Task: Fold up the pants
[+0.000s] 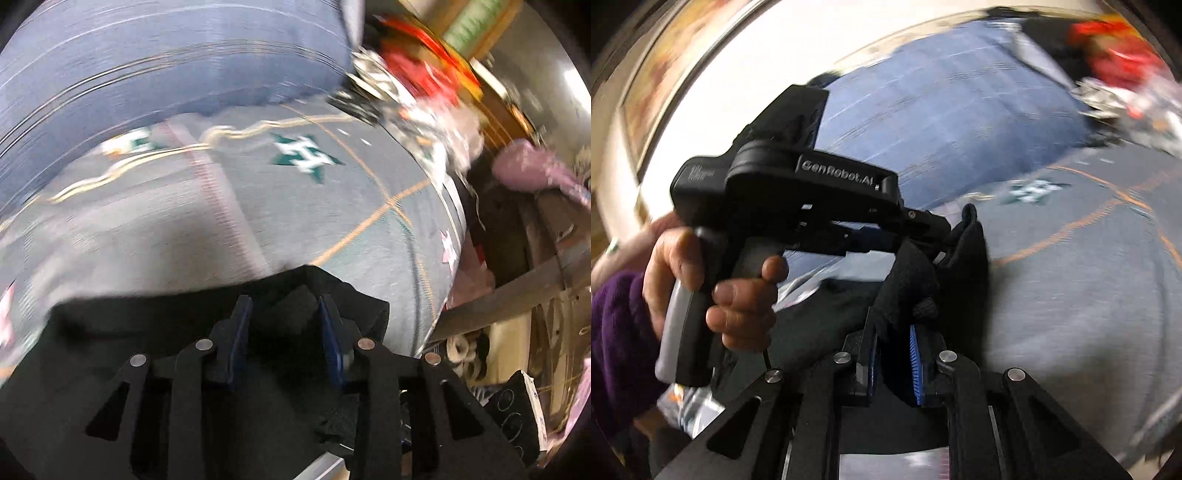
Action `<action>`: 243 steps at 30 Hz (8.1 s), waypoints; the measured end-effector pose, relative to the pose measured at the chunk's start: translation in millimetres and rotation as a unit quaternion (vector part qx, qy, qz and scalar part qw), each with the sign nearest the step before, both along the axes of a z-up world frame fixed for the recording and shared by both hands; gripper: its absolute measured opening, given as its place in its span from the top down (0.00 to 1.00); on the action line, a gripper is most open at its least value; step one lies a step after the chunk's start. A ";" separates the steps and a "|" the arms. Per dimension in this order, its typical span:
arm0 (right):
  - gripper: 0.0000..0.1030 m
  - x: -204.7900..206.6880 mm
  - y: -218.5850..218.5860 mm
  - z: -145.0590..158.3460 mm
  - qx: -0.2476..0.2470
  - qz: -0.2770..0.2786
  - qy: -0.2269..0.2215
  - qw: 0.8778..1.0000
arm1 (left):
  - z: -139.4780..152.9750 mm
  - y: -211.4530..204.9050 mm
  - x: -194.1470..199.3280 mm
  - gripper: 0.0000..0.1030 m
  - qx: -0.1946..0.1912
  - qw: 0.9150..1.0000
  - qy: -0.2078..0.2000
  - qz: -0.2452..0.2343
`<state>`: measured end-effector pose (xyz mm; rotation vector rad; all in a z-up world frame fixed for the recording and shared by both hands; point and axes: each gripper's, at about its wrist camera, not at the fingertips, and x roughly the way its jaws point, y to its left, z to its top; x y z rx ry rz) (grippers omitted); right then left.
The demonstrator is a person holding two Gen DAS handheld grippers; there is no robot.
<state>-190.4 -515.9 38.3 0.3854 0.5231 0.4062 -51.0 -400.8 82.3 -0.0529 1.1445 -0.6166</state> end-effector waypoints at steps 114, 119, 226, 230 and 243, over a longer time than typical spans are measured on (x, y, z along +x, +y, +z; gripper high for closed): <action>0.76 87.6 253.1 107.9 -0.083 0.241 0.098 0.962 | -15.3 286.7 -175.9 0.16 -0.066 0.929 -0.265 0.249; 0.76 87.9 238.5 108.6 -0.065 0.231 0.096 0.966 | -9.3 270.4 -162.8 0.33 -0.079 0.942 -0.262 0.193; 0.19 90.1 26.8 -25.0 0.016 0.096 0.180 0.979 | -65.1 156.8 -72.3 0.07 -0.098 0.983 0.019 0.151; 0.41 81.7 44.8 -19.9 -0.028 0.120 0.153 0.981 | -60.9 150.3 -74.3 0.26 -0.070 0.985 0.004 0.161; 0.69 39.9 61.4 14.2 -0.078 0.124 0.026 0.989 | -32.1 148.9 -89.2 0.72 -0.045 0.983 -0.055 0.170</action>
